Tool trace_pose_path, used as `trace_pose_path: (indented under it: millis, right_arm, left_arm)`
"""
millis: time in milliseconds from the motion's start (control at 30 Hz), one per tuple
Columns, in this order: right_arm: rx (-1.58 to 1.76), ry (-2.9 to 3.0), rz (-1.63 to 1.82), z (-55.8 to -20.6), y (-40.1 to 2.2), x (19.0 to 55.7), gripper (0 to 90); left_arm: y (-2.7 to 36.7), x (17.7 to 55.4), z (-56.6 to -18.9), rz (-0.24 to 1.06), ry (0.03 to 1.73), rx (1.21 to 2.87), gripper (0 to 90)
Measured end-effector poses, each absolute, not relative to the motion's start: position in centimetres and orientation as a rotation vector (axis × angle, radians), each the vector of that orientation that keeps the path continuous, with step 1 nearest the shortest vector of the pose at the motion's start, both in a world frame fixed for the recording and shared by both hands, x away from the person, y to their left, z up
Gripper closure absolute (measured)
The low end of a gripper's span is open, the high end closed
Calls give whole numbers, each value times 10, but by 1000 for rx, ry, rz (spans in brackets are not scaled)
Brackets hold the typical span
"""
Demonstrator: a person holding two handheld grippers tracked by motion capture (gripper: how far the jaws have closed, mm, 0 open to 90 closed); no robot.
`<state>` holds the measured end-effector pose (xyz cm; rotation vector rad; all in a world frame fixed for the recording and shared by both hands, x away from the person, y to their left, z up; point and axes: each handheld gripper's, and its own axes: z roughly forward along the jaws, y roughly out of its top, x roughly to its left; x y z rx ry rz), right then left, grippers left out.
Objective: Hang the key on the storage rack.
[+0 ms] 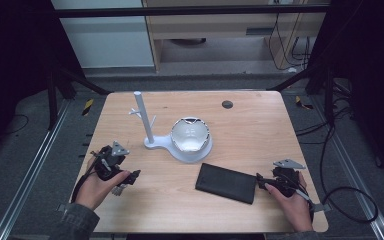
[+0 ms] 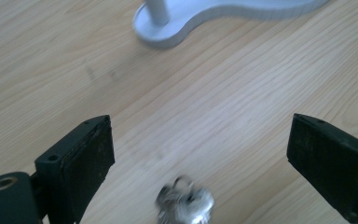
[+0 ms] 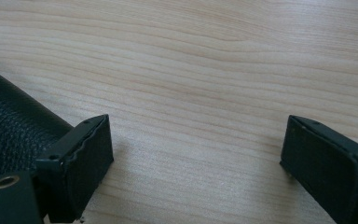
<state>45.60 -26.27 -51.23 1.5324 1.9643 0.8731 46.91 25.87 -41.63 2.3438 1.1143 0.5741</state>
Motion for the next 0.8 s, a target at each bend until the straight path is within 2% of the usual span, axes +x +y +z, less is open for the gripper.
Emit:
trace_pose_path:
  millis: [167,267,400,467,500,667,800]
  right_arm:
    - [1533,1964,872,-512,-263,456,90]
    - [1535,1960,873,-512,-262,455,91]
    - [1532,1962,870,-512,-262,454,90]
    - [1534,1962,872,-512,-262,454,91]
    - [1534,1962,872,-512,-262,454,91]
    - [1533,1962,873,-512,-262,454,91]
    - [1534,1962,873,-512,-262,454,91]
  left_arm:
    - [276,458,-422,579,1156,2391,83]
    - [282,455,-429,521,1182,2436,102]
    - [282,452,-439,463,1179,2515,172]
    - [281,452,-444,439,1190,2536,271]
    - [281,453,-447,426,1192,2546,271]
    - [278,453,-455,385,1213,2575,442]
    - [278,454,-458,353,1218,2572,505]
